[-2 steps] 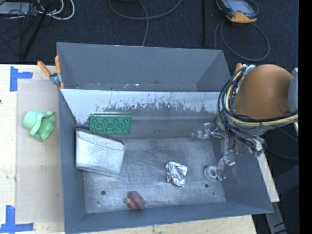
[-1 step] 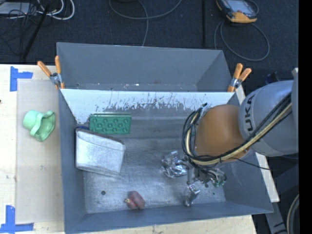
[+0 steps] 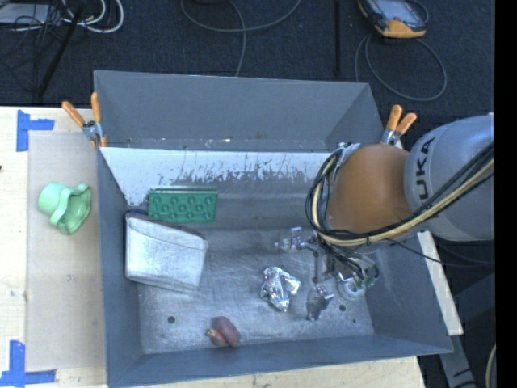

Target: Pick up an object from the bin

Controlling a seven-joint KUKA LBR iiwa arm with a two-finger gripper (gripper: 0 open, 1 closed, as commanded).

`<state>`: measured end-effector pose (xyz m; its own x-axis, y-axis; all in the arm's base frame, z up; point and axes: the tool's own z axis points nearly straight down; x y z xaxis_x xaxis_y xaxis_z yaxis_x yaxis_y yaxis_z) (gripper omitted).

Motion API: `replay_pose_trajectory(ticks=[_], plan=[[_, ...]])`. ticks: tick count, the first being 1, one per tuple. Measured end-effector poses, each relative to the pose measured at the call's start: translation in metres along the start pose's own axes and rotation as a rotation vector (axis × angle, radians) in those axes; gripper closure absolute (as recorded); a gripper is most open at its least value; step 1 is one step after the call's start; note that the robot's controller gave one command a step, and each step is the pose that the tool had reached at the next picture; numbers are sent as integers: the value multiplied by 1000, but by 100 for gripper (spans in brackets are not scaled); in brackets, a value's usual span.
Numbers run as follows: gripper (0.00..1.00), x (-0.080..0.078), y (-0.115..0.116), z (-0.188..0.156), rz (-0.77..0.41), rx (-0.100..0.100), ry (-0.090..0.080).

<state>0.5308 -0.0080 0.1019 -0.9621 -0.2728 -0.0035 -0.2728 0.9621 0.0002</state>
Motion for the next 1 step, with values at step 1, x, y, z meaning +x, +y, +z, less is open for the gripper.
replay_pose_trajectory(ticks=[1], plan=[[0,-14,49,31,394,1,0]])
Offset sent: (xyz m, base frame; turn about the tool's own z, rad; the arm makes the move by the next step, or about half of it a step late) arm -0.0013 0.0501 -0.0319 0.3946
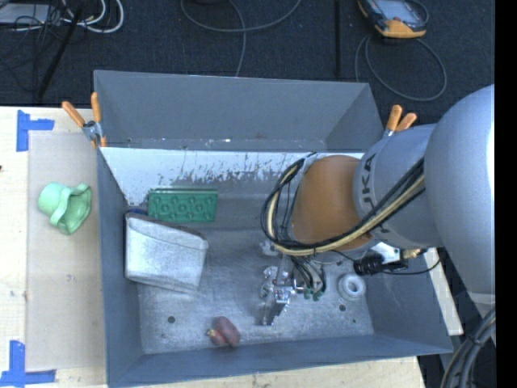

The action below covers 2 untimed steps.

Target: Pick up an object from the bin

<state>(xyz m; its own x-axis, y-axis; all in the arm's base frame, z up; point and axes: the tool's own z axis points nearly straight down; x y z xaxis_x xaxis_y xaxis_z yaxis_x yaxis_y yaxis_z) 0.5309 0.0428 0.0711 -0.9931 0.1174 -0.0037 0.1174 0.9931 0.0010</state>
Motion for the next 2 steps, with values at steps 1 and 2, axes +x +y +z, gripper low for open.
replay_pose_trajectory(ticks=[1,2], plan=[[0,13,-54,-2,17,3,5],[100,11,-51,-4,12,1,1]])
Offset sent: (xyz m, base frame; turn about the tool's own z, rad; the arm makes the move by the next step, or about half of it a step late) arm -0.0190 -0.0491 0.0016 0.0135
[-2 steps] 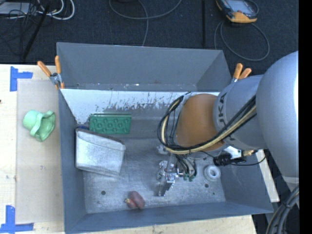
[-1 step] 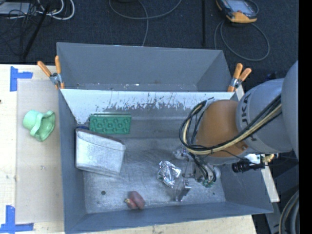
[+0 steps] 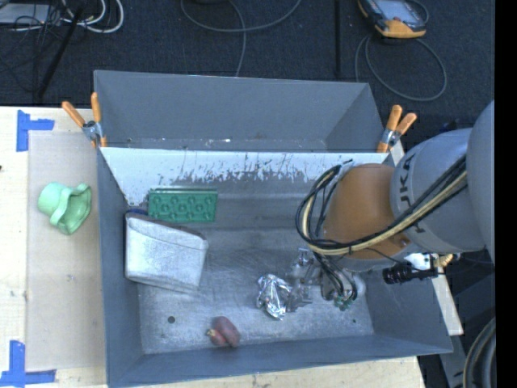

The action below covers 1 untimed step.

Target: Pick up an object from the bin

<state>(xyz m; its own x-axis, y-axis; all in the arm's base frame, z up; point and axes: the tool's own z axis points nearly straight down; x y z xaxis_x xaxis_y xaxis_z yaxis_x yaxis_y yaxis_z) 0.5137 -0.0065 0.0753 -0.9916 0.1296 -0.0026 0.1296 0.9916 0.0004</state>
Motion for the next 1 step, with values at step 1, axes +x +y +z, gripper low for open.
replay_pose_trajectory(ticks=[1], plan=[[100,8,-4,-144,-361,0,-3]])
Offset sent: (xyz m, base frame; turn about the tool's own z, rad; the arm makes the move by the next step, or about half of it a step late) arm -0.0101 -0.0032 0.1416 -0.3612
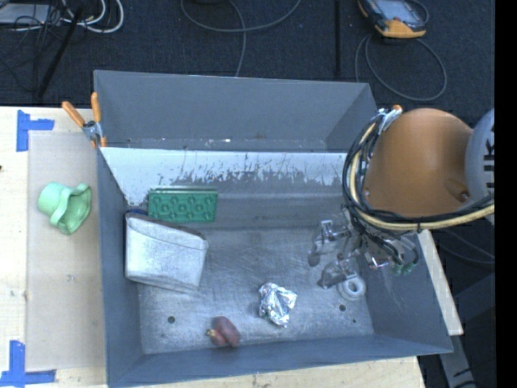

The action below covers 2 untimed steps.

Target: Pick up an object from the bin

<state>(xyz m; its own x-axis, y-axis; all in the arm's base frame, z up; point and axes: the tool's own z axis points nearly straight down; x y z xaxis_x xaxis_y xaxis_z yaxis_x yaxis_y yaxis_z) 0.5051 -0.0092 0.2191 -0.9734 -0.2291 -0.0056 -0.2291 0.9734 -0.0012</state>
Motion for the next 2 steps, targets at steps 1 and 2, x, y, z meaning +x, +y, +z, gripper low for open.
replay_pose_trajectory(ticks=[1,2], plan=[[0,1,0,3,1,-2,6],[0,5,42,148,-9,3,-20]])
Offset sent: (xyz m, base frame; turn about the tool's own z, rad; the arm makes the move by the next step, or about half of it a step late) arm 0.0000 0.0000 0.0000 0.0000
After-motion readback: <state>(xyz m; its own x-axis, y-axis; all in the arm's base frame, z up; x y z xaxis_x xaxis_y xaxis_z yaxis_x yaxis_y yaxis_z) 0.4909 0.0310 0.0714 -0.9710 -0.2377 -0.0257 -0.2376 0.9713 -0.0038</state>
